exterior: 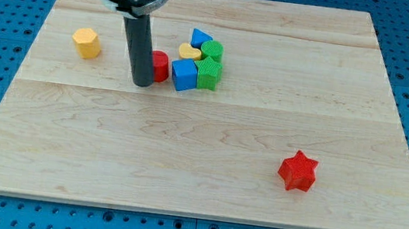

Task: Move your arm towards the red star

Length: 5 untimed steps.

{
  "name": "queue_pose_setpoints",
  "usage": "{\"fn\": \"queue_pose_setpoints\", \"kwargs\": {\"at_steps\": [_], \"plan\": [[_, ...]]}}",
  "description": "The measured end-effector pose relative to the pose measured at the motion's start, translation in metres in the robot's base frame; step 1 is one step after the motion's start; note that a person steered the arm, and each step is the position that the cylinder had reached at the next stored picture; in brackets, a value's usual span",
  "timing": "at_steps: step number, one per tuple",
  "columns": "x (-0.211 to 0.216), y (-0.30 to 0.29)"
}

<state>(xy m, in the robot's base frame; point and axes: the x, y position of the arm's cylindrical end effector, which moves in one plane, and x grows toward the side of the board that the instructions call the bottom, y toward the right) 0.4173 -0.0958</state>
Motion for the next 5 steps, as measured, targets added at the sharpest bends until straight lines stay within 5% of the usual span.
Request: {"fn": "queue_pose_setpoints", "kwargs": {"at_steps": [2, 5], "plan": [[0.01, 0.001], [0.049, 0.231]]}}
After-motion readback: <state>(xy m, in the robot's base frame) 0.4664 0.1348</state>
